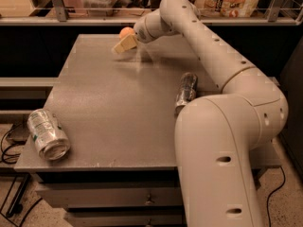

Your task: Move orange near 7up can

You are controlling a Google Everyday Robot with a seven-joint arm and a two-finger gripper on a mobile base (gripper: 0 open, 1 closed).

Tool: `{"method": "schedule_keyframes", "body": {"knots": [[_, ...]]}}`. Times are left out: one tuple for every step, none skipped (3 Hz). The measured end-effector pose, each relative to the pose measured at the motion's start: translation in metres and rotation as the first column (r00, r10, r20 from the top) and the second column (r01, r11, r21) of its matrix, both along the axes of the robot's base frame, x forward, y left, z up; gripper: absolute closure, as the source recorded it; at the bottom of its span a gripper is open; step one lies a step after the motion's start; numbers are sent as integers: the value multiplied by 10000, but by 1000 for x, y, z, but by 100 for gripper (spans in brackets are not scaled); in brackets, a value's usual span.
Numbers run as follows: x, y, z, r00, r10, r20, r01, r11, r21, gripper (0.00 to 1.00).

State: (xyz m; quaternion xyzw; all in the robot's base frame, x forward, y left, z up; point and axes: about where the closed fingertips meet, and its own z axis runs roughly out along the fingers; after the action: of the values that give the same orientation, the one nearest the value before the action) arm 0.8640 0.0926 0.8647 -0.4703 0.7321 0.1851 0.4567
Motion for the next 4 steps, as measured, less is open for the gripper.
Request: {"method": "schedule_keyframes", "body": {"knots": [[1, 11, -5, 9989, 88, -469, -84, 9999, 90, 18], [4, 16, -6, 9969, 111, -779, -94, 9997, 225, 41], [5, 17, -4, 9957, 104, -915, -70, 9993, 373, 65], [-5, 13, 11, 9963, 324, -794, -313, 9994, 142, 88]]}}
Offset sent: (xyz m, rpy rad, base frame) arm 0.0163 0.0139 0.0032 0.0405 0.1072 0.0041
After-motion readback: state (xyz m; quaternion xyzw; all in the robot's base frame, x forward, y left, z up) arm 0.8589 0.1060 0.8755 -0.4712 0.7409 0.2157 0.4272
